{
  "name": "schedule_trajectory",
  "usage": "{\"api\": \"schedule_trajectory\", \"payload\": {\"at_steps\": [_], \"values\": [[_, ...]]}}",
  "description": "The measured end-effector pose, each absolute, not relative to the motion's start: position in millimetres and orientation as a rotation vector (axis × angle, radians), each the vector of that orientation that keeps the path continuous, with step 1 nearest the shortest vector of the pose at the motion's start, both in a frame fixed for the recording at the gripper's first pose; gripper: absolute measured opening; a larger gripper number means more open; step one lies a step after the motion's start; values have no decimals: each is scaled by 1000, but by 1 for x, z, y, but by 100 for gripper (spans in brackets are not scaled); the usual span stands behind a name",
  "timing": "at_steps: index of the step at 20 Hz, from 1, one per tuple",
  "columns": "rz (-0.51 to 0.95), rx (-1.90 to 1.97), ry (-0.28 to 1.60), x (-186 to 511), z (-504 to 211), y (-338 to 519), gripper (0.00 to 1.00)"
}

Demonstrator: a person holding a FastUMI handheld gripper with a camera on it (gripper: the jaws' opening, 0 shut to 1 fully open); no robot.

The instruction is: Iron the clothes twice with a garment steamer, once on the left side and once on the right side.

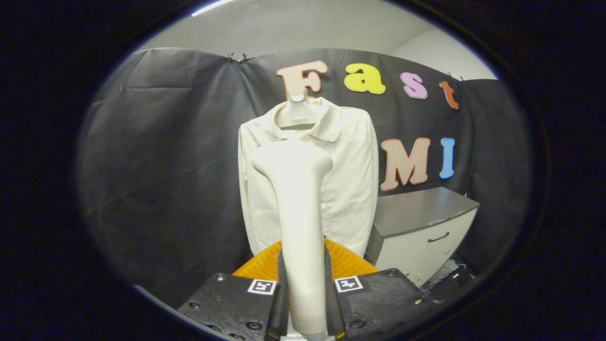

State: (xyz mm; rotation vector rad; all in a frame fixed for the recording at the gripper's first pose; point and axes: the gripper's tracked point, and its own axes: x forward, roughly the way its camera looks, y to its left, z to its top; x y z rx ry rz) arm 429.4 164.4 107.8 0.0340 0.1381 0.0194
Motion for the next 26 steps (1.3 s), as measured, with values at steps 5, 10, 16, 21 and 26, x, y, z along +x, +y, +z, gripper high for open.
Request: {"api": "schedule_trajectory", "payload": {"at_steps": [5,10,16,21,26], "values": [[87,43,113,452,107,208,31],[114,67,92,485,109,236,31],[113,51,46,530,111,250,30],[84,2,54,569,91,247,30],[66,25,105,591,60,246,31]]}}
